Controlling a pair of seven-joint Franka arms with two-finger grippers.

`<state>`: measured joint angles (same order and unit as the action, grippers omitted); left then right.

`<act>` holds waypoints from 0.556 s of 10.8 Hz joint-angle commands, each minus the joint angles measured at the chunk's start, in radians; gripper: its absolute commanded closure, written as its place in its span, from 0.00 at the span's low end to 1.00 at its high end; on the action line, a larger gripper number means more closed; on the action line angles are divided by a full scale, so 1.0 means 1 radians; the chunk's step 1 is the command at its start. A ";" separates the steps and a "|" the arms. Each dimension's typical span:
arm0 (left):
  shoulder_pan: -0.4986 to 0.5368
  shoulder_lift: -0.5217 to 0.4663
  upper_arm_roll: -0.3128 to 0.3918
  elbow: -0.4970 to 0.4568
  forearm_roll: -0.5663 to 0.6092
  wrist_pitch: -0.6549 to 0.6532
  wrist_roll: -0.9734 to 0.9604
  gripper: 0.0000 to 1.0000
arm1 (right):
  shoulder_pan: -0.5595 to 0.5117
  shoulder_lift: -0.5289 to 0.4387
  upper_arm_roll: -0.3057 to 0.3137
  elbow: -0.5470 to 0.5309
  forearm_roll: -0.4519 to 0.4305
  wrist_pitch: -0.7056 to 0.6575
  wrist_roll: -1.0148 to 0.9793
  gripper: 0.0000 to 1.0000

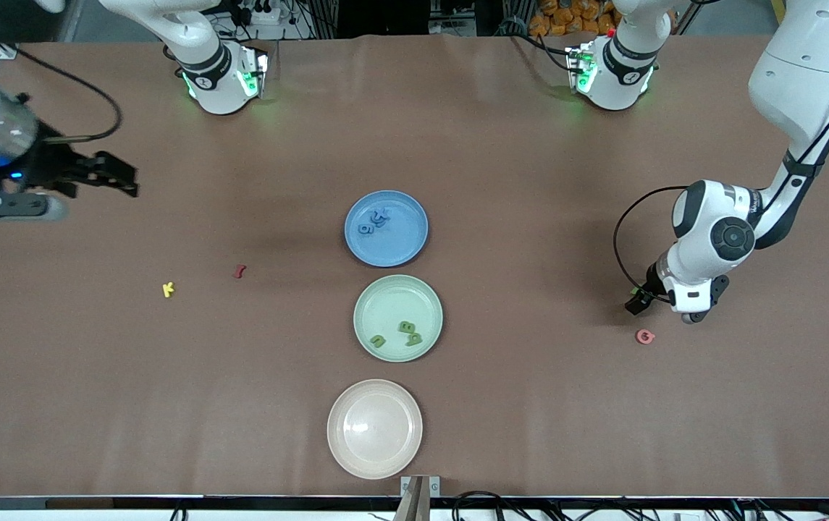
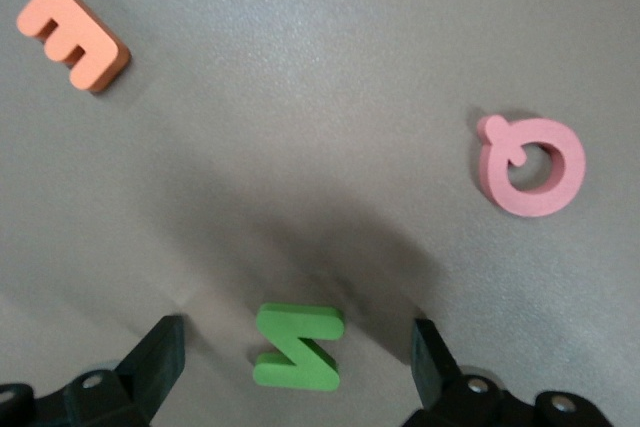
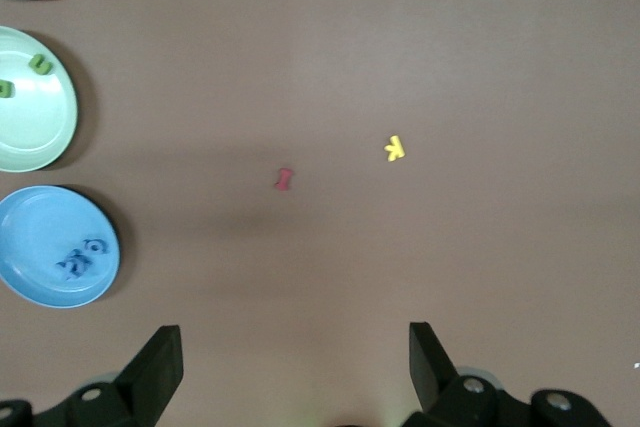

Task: Sort letters by color into matching plates
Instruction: 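Grasp the green S with the left gripper while the right gripper withdraws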

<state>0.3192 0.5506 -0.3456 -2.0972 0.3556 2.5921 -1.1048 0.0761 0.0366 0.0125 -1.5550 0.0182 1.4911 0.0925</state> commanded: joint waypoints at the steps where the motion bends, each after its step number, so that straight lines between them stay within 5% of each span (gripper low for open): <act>1: -0.011 0.006 0.000 0.011 0.031 -0.009 -0.041 0.00 | -0.027 0.011 -0.065 0.033 -0.009 0.043 -0.051 0.00; 2: -0.011 0.006 0.002 0.011 0.032 -0.009 -0.040 0.00 | -0.039 0.006 -0.068 0.033 -0.008 0.082 -0.057 0.00; 3: -0.009 0.005 0.000 0.011 0.037 -0.009 -0.037 0.71 | -0.041 0.002 -0.100 0.033 -0.003 0.083 -0.059 0.00; 4: -0.008 0.003 0.002 0.009 0.037 -0.009 -0.035 1.00 | -0.041 -0.001 -0.129 0.035 0.002 0.090 -0.059 0.00; 6: -0.009 0.003 0.000 0.013 0.037 -0.009 -0.038 1.00 | -0.039 -0.030 -0.131 0.030 -0.015 0.081 -0.062 0.00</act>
<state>0.3116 0.5483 -0.3469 -2.0884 0.3574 2.5920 -1.1076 0.0404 0.0347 -0.1175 -1.5304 0.0172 1.5837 0.0406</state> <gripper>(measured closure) 0.335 0.000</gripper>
